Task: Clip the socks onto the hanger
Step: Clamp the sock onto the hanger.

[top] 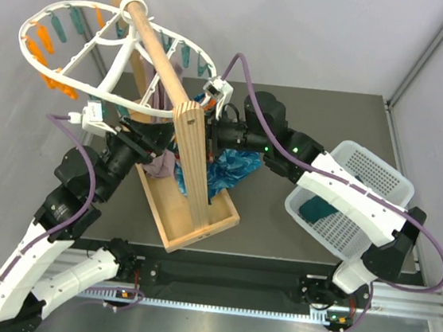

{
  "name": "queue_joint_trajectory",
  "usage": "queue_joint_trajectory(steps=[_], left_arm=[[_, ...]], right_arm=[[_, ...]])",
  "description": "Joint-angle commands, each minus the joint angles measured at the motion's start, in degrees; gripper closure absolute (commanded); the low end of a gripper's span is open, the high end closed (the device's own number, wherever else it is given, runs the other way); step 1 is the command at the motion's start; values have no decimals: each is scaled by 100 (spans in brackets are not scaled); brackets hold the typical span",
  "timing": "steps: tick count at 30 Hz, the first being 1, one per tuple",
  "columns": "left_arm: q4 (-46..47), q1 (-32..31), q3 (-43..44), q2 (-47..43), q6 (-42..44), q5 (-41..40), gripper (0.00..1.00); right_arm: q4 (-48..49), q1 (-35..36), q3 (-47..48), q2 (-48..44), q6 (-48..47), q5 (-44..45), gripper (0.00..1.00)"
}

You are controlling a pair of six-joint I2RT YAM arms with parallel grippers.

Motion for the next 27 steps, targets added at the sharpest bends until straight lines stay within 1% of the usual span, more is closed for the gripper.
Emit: queue_joint_trajectory(steps=[1,3,5,6,9,10,14,17,19,20,22,23,24,27], left_arm=[[15,-7,-17,-89,97,-42,29],[-11,-7,-26,-141,115,-59,27],[-37,-7,-8,-177,132,-77,26],[-81,-7,0,-203,141,-77,25],[-238,-7,36,-273,168,-86,25],[-292,-7,53,-343,194,-86,25],[-503,-7,-8,-624,352,-33,33],[-714,-7,9,-853,475,169,35],[-802,-7,35,-1028,571,432,45],[-811,-7,36,-1090,624,572,45],[-872,-7,158,-1196,799,914,43],[-1072,-7,237,-1222,826,977,42],[-1205,-7,455,-1249,862,987,42],[-1688,-7,738,-1345,862,733,42]], right_arm=[[398,99,254,64,59,202,96],[381,99,263,108,94,211,94],[294,108,307,143,103,264,89],[258,99,333,152,85,325,81],[161,99,281,134,50,474,68],[135,99,255,125,41,519,66],[12,99,53,20,41,870,64],[-119,99,-106,-77,59,1134,62],[-199,90,-229,-182,85,1327,61],[-234,90,-281,-269,94,1371,61],[-243,81,-431,-375,111,1468,60],[-261,73,-544,-471,111,1529,60],[-261,55,-606,-516,120,1573,60],[-121,2,-878,-639,234,1688,60]])
